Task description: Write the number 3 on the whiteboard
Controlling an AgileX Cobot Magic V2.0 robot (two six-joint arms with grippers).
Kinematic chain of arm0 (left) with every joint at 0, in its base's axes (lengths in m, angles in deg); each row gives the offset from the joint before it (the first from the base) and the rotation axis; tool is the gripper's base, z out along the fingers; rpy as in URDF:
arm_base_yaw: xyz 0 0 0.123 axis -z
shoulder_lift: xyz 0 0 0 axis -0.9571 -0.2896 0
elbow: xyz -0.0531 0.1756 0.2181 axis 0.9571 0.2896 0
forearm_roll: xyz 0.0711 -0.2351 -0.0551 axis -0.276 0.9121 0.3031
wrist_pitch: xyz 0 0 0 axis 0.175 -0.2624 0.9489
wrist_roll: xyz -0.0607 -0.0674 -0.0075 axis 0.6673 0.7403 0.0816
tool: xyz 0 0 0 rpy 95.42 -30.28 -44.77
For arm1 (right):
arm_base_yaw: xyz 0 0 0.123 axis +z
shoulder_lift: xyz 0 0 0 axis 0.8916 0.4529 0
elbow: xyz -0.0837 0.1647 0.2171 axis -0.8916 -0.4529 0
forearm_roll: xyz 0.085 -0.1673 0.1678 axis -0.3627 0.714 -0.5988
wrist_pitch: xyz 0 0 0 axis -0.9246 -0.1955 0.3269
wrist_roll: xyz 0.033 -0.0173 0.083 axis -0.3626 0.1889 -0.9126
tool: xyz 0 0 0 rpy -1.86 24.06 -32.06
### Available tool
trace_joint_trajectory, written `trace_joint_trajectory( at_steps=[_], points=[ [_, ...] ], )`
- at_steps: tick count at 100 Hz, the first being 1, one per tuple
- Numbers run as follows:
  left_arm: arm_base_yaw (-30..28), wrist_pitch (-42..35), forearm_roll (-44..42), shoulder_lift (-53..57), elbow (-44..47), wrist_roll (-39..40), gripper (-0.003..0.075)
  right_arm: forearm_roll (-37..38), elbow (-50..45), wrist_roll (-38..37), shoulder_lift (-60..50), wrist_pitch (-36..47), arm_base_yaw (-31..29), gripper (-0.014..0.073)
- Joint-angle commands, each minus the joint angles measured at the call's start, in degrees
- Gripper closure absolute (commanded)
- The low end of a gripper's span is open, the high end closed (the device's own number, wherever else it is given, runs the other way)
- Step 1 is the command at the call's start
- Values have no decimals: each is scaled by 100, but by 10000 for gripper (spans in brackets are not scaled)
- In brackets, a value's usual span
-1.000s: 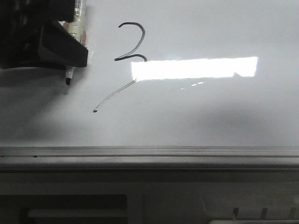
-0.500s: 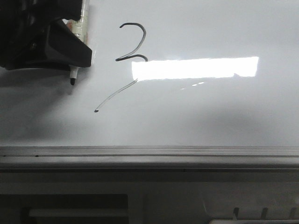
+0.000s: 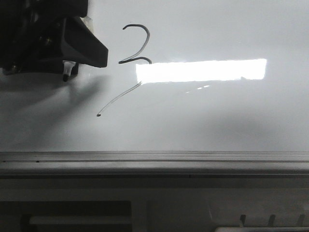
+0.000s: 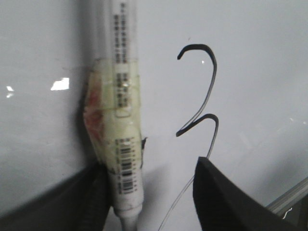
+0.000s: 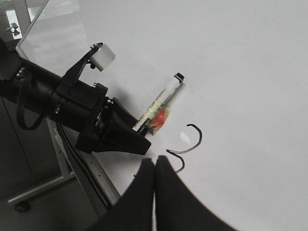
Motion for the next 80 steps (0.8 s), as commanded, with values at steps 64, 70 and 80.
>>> trace_joint_trajectory(
  at_steps=[64, 70, 80],
  points=[
    [-101, -438, -740, 3945, 776, -646, 358, 719, -1898, -17, -2321, 1588, -43, 656],
    [-101, -438, -730, 4268, 1066, -646, 440, 719, -2356, -17, -2593, 1927, -43, 656],
    [-101, -438, -730, 4730, 1449, -646, 624, 719, -2848, -17, -2978, 2232, -43, 656]
  ],
)
